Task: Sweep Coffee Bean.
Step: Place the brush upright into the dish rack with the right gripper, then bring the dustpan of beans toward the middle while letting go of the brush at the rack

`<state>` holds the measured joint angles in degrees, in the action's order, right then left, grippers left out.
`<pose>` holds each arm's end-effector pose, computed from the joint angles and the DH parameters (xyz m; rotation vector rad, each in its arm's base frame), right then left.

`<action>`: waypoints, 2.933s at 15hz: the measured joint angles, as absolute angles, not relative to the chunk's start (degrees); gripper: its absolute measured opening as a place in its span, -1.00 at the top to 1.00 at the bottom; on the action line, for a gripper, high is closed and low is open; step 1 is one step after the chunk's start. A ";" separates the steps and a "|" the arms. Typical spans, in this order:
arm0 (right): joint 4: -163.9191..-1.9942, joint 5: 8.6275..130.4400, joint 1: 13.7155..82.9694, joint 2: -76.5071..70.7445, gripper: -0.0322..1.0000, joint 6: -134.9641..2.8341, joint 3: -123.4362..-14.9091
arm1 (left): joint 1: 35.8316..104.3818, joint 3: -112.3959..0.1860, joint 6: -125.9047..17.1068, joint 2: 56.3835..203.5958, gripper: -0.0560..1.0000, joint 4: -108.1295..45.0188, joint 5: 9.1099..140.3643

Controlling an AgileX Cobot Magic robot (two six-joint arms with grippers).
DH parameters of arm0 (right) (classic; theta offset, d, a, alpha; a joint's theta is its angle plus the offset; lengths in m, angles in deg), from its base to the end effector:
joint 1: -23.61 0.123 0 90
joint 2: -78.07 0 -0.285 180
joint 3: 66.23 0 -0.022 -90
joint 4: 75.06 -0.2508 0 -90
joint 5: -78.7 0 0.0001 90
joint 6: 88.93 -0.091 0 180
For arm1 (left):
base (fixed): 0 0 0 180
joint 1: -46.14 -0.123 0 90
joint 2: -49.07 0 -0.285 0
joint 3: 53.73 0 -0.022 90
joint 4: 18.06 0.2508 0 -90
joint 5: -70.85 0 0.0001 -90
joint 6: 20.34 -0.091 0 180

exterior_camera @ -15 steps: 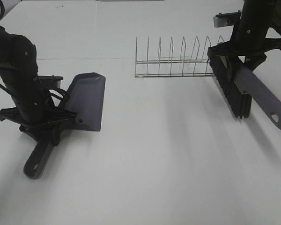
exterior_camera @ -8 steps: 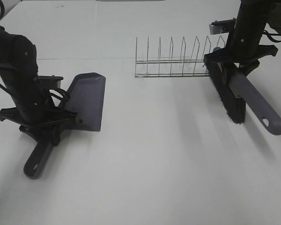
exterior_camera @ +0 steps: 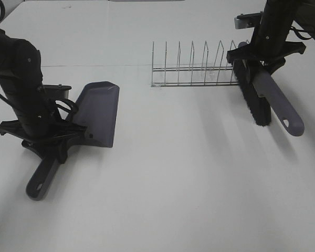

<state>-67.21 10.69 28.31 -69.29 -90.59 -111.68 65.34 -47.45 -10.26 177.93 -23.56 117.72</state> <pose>0.5052 0.0300 0.1576 -0.1376 2.9504 -0.1798 0.3457 -0.1271 0.0919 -0.1425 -3.0857 0.0893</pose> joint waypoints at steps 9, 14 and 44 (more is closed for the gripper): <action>-66.93 10.69 28.31 -75.07 0.39 -91.51 -123.60 | 65.34 -47.45 -10.43 177.93 0.38 -23.56 117.72; -64.23 10.98 28.31 -74.73 -0.38 -95.40 -124.17 | 65.34 -47.45 -10.43 177.93 0.38 -23.56 117.72; -74.37 8.86 38.34 -51.58 -0.44 -92.59 -121.99 | 70.72 -58.68 -8.48 180.56 -0.53 -29.29 124.88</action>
